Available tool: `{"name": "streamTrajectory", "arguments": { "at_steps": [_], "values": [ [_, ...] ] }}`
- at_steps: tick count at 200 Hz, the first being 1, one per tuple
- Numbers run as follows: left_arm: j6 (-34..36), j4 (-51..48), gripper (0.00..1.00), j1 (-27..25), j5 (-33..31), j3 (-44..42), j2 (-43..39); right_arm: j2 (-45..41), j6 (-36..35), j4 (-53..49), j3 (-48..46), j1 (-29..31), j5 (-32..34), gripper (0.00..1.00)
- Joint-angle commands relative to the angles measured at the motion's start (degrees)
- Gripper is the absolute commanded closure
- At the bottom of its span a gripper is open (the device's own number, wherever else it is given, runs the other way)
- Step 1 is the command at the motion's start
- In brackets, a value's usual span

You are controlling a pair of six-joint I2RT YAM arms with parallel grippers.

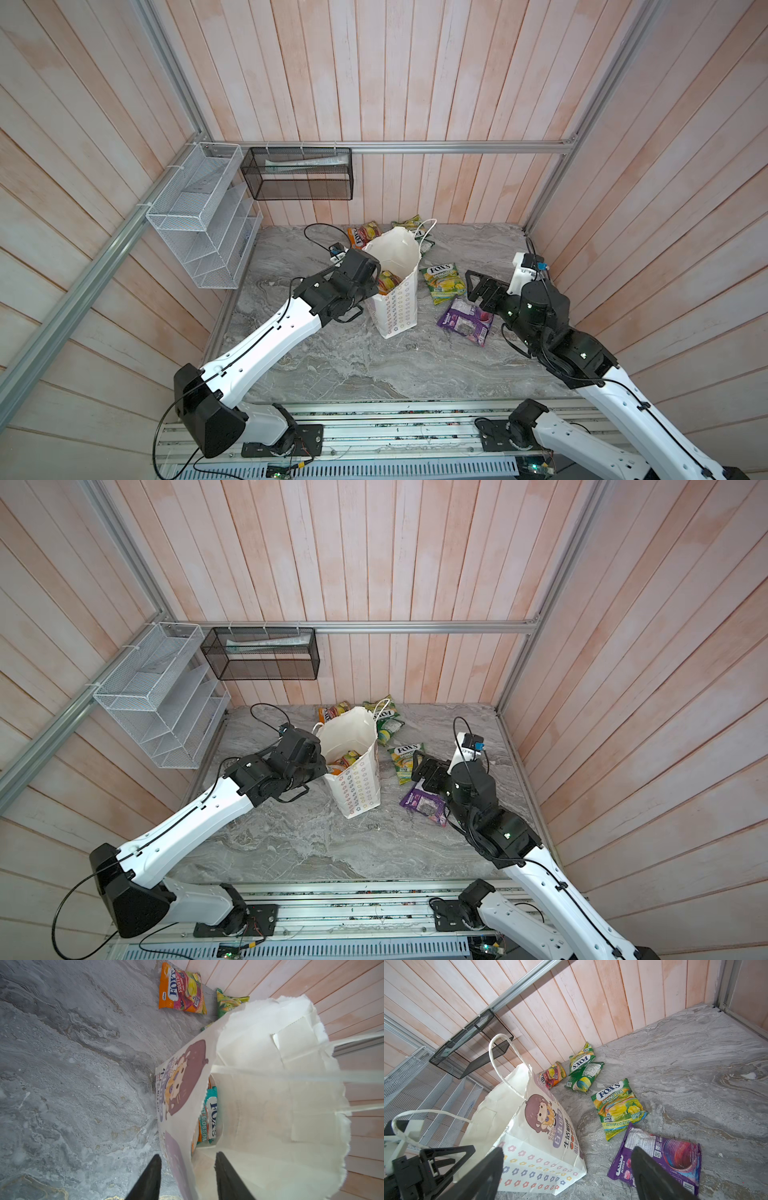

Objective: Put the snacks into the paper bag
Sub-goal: 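Grasp the paper bag rim with the left gripper while the right gripper moves away, then lower the right gripper onto the purple snack bag and grasp it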

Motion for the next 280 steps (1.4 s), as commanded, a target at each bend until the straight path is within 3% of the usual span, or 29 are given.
{"name": "streamTrajectory", "arguments": {
  "at_steps": [1,37,74,126,147,205,231,280],
  "values": [
    [0.57,2.00,0.71,1.52,0.42,2.56,0.93,-0.84,-1.93,1.24,-1.21,-0.41,0.16,0.04],
    [3.31,2.94,1.00,5.39,3.69,4.19,2.50,-1.52,-3.30,2.89,-2.82,-1.74,-0.90,0.02],
    [9.30,8.28,1.00,11.89,12.91,5.54,4.18,0.22,-3.08,3.06,-3.66,-4.13,-5.47,0.02],
    [19.07,11.08,1.00,18.16,15.20,11.48,7.95,4.55,-0.58,4.82,-7.06,-8.36,-10.81,0.02],
    [19.37,12.65,1.00,20.68,19.83,10.72,7.20,5.41,2.44,6.66,-10.60,-10.40,-11.70,0.02],
    [22.13,17.80,1.00,22.80,24.22,2.31,2.06,5.51,6.82,15.06,-24.74,-19.58,-17.59,0.02],
    [22.52,18.77,1.00,24.05,28.32,0.59,1.05,7.14,9.63,16.54,-29.39,-27.44,-21.66,0.03],
    [25.77,20.80,1.00,24.78,26.68,-2.44,-2.92,6.69,10.73,16.50,-32.79,-34.35,-18.36,0.03]
  ]
}}
